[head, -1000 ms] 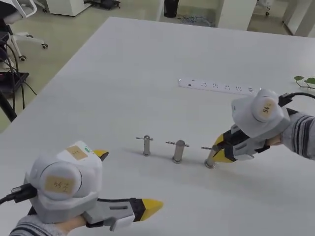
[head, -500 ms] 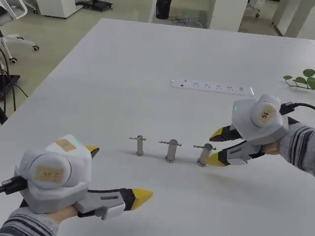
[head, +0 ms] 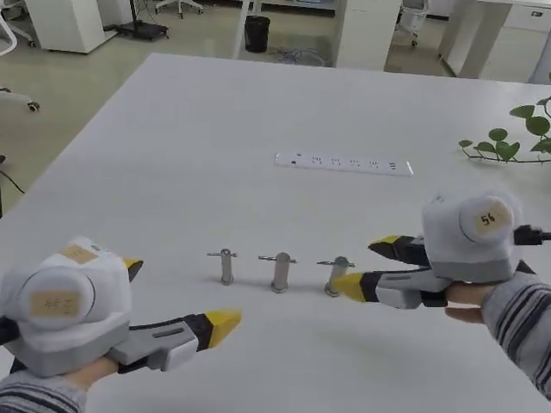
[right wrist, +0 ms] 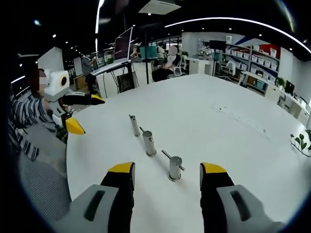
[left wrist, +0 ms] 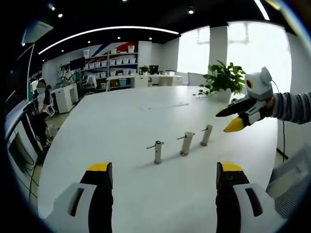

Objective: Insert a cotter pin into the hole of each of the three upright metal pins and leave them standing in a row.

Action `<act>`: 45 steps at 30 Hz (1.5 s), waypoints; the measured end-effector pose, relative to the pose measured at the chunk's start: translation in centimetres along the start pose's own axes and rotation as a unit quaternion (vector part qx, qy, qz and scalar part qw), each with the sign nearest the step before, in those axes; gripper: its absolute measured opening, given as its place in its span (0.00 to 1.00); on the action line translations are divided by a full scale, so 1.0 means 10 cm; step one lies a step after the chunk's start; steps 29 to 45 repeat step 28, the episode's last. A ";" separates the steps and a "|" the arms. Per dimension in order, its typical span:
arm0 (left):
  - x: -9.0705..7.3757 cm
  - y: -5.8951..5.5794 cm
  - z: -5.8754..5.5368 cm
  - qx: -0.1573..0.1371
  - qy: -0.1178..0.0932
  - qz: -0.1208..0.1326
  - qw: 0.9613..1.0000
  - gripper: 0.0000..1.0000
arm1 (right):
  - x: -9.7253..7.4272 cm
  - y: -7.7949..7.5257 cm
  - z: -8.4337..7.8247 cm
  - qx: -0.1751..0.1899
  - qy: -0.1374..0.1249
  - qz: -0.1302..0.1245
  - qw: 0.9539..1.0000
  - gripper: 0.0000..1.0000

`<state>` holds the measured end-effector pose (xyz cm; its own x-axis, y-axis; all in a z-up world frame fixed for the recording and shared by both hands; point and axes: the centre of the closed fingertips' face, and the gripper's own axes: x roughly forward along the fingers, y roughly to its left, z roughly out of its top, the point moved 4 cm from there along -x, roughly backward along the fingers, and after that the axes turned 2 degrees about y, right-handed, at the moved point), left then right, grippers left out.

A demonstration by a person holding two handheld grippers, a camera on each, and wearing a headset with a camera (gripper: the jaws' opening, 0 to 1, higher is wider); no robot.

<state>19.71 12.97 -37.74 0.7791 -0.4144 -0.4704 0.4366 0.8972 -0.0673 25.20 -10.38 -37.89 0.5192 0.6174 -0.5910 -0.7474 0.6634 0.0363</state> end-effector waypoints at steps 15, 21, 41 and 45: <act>0.00 -0.01 0.01 -0.017 -0.004 0.008 1.000 0.85 | -0.16 0.23 -0.12 0.067 -0.036 -0.048 0.996 0.59; 0.00 -0.01 0.04 -0.025 -0.016 0.003 1.000 0.86 | -0.17 0.26 -0.17 0.079 -0.039 -0.056 0.995 0.59; 0.01 -0.04 0.02 -0.005 0.000 0.003 1.000 0.87 | -0.20 0.22 -0.18 0.083 -0.040 -0.063 0.994 0.59; 0.01 -0.04 0.02 -0.005 0.000 0.003 1.000 0.87 | -0.20 0.22 -0.18 0.083 -0.040 -0.063 0.994 0.59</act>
